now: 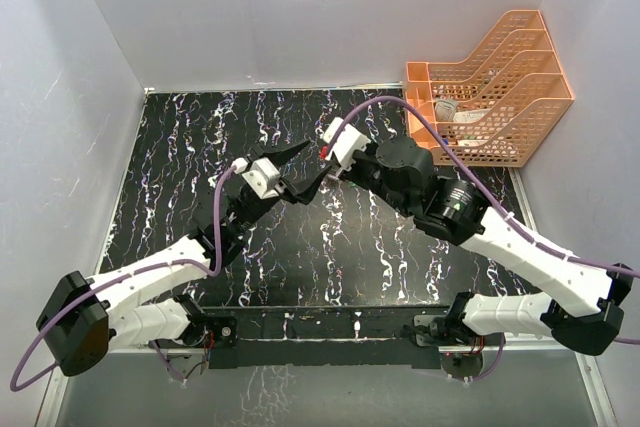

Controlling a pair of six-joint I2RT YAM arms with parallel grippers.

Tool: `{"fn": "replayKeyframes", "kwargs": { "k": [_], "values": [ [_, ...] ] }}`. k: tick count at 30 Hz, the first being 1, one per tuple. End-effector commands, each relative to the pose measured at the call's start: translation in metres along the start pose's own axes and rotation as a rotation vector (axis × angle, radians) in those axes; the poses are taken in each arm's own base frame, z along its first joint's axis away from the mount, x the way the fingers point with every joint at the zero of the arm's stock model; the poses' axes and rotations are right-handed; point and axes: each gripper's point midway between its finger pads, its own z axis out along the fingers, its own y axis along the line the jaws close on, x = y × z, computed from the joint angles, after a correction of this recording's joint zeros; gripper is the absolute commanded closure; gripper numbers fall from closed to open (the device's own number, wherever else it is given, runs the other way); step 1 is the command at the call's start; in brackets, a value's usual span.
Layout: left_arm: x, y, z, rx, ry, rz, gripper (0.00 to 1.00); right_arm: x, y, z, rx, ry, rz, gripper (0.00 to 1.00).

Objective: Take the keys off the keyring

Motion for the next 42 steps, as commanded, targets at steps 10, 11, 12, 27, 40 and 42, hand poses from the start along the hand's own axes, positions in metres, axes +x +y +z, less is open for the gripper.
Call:
{"fn": "replayKeyframes", "kwargs": {
  "k": [10, 11, 12, 27, 40, 42],
  "values": [
    [-0.017, -0.014, 0.013, 0.099, -0.112, 0.033, 0.36, -0.034, -0.018, -0.017, 0.048, -0.160, 0.027, 1.00],
    [-0.020, -0.014, 0.014, 0.103, -0.121, 0.031, 0.36, -0.034, -0.018, -0.017, 0.047, -0.162, 0.027, 1.00],
    [-0.022, -0.015, 0.015, 0.107, -0.128, 0.029, 0.36, -0.035, -0.017, -0.018, 0.044, -0.165, 0.027, 1.00],
    [-0.036, -0.014, 0.027, 0.129, -0.181, 0.005, 0.41, -0.039, -0.013, -0.017, 0.022, -0.186, 0.021, 1.00],
    [-0.026, -0.014, 0.027, 0.162, -0.171, 0.007, 0.47, -0.044, -0.013, -0.021, 0.008, -0.214, 0.021, 1.00],
    [-0.025, -0.015, 0.027, 0.174, -0.165, 0.008, 0.48, -0.044, -0.012, -0.020, 0.004, -0.213, 0.019, 1.00]
  ]
}}
